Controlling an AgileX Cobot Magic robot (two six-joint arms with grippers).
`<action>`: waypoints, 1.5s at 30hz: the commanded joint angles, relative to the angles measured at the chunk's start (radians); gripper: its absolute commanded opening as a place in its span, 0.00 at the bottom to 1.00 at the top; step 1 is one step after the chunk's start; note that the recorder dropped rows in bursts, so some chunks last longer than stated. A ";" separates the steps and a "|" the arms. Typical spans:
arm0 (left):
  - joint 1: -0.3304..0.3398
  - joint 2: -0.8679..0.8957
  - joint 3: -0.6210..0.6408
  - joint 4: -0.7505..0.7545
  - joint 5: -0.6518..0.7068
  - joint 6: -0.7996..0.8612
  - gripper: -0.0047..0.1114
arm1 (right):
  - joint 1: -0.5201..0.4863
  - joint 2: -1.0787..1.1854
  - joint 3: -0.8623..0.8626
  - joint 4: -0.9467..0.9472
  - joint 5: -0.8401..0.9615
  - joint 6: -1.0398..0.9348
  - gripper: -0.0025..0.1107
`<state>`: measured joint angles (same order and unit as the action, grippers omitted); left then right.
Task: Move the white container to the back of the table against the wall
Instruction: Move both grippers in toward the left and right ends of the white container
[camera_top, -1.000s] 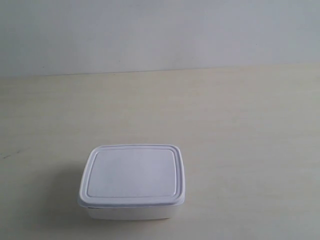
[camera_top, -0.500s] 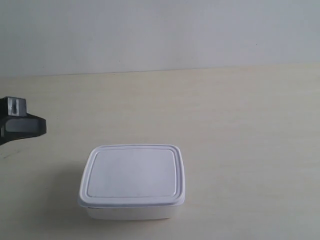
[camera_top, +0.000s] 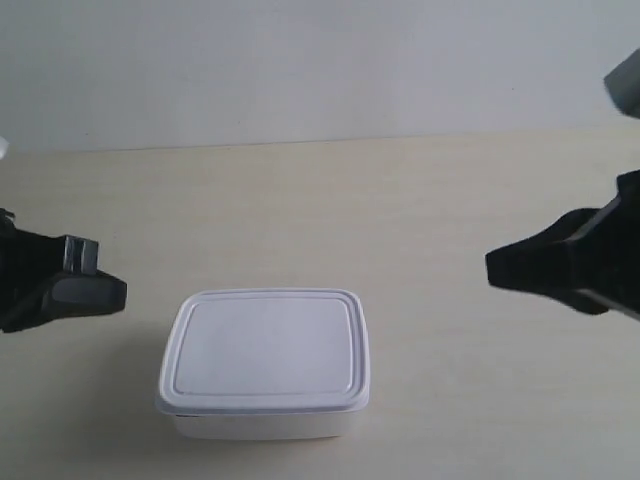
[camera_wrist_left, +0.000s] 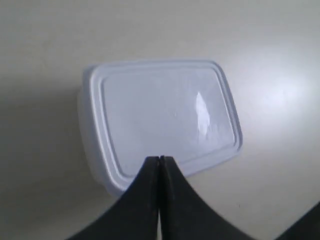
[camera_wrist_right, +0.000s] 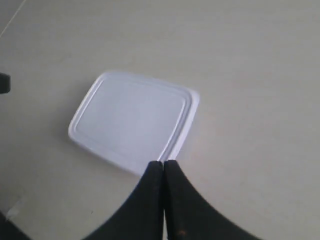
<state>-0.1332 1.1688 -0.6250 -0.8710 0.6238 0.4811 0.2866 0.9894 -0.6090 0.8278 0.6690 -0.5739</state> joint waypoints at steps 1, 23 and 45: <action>-0.007 0.030 -0.006 -0.007 0.134 0.011 0.04 | 0.072 0.064 -0.007 0.018 0.035 -0.035 0.02; -0.007 0.030 0.131 -0.130 0.166 0.024 0.04 | 0.418 0.413 -0.007 0.057 -0.187 -0.028 0.02; -0.245 0.215 0.131 -0.238 -0.022 0.036 0.04 | 0.418 0.633 -0.145 0.115 -0.152 -0.051 0.02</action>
<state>-0.3387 1.3647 -0.4977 -1.0751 0.6529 0.5159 0.7007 1.6049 -0.7462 0.9416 0.4990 -0.6168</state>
